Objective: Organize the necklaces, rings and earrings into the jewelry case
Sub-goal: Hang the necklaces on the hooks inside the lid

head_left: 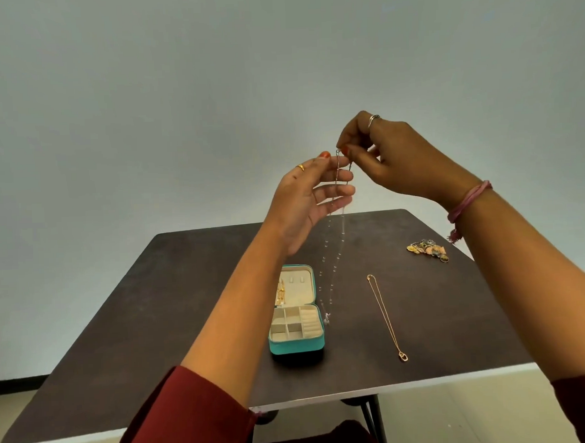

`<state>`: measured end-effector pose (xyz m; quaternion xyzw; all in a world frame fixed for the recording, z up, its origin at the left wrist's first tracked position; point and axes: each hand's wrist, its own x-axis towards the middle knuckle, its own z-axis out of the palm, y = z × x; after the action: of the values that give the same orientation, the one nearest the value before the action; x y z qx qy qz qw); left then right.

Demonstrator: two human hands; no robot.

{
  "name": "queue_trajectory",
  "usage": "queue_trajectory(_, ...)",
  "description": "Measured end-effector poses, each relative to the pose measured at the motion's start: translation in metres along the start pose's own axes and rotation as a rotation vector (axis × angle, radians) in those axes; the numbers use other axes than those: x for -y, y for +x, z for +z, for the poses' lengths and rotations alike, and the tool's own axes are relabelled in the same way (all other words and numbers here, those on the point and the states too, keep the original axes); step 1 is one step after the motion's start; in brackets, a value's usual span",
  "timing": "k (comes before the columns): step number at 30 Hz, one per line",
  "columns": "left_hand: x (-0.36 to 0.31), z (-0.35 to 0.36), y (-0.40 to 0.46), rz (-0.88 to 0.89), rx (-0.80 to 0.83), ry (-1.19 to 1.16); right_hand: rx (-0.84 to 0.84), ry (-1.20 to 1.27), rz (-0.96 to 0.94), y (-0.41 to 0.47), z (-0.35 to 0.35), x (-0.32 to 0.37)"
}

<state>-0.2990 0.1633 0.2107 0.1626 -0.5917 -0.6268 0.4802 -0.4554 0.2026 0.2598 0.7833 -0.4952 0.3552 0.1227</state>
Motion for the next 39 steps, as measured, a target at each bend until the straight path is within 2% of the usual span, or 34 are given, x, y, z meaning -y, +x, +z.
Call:
queue_trajectory(5,-0.008,-0.001,-0.003,-0.009,0.013,-0.125,-0.103,0.159,0.069,0.002,0.004,0.004)
queue_trajectory(12,-0.019,-0.007,-0.008,0.046,0.025,-0.188,-0.177,0.753,0.196,-0.005,0.021,0.018)
queue_trajectory(16,-0.028,-0.016,-0.010,0.112,0.013,-0.208,-0.222,0.894,0.264,-0.013,0.032,0.026)
queue_trajectory(19,-0.039,-0.024,-0.010,0.160,-0.010,-0.286,-0.232,0.860,0.287,-0.024,0.045,0.027)
queue_trajectory(23,-0.050,-0.032,-0.008,0.212,-0.033,-0.275,-0.203,0.701,0.303,-0.042,0.066,0.029)
queue_trajectory(29,-0.050,-0.041,-0.002,0.237,-0.103,-0.209,-0.127,0.260,0.121,-0.056,0.077,0.046)
queue_trajectory(32,-0.046,-0.043,0.001,0.230,-0.144,-0.124,-0.060,0.135,0.080,-0.056,0.072,0.061)
queue_trajectory(35,-0.037,-0.041,0.001,0.211,-0.151,0.036,-0.010,0.119,0.076,-0.051,0.061,0.076)
queue_trajectory(39,-0.024,-0.039,-0.002,0.182,-0.110,0.182,0.090,0.285,0.136,-0.044,0.045,0.090)
